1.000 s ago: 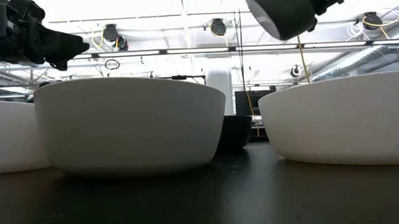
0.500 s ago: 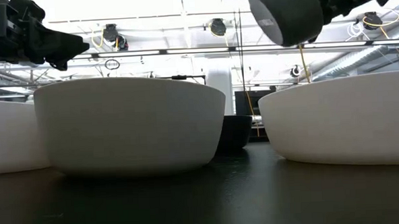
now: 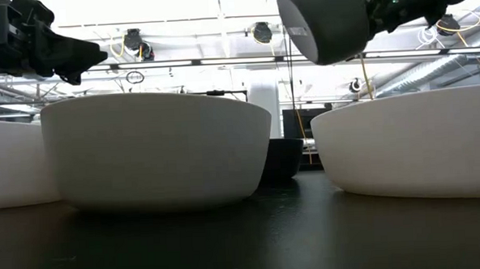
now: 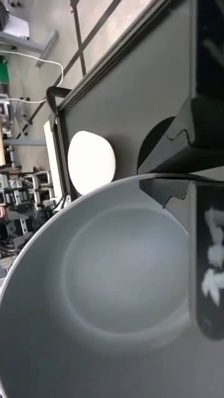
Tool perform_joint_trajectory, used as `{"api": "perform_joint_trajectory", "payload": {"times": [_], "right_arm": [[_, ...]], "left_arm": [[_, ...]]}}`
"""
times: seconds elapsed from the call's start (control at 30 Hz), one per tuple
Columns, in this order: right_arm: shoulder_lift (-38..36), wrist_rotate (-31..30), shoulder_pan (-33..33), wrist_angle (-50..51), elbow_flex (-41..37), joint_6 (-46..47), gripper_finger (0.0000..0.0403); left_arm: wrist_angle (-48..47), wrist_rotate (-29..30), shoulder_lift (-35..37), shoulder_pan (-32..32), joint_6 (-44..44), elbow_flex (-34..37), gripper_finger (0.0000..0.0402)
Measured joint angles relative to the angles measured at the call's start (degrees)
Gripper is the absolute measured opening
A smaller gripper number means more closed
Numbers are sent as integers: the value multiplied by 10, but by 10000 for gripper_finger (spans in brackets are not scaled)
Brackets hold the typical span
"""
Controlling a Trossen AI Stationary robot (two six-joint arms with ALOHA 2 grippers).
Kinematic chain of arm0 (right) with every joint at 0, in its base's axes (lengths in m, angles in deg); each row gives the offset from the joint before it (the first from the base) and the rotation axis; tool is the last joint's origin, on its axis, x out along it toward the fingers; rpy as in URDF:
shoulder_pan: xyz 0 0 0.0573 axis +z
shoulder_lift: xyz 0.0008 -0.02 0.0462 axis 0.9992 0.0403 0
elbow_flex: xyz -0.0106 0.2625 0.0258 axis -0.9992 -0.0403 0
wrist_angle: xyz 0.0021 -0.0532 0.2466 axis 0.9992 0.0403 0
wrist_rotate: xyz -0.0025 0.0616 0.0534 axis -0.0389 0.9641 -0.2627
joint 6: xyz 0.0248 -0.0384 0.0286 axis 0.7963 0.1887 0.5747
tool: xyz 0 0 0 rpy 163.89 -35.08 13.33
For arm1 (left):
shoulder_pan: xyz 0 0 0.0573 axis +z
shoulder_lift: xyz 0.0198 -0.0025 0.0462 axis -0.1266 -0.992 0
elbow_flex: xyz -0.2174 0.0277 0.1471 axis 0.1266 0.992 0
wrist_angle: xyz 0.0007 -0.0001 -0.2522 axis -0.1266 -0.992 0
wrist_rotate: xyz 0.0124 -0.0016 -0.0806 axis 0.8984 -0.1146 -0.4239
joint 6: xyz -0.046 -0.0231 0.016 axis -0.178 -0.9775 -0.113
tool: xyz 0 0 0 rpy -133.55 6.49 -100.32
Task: Nest bowls inside each other
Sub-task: Stack the gray bowl on the black bowl
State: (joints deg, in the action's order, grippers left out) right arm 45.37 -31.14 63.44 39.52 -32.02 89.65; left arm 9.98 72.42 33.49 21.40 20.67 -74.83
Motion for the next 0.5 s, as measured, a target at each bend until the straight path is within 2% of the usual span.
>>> {"api": "perform_joint_trajectory", "payload": {"times": [0.37, 0.5], "right_arm": [[23, -2, 0, -5, 0, 0, 0], [34, -60, -1, -30, 0, 1, 0]], "left_arm": [[0, 0, 0, 0, -1, 0, 147], [0, 0, 0, 0, 0, 0, 147]]}}
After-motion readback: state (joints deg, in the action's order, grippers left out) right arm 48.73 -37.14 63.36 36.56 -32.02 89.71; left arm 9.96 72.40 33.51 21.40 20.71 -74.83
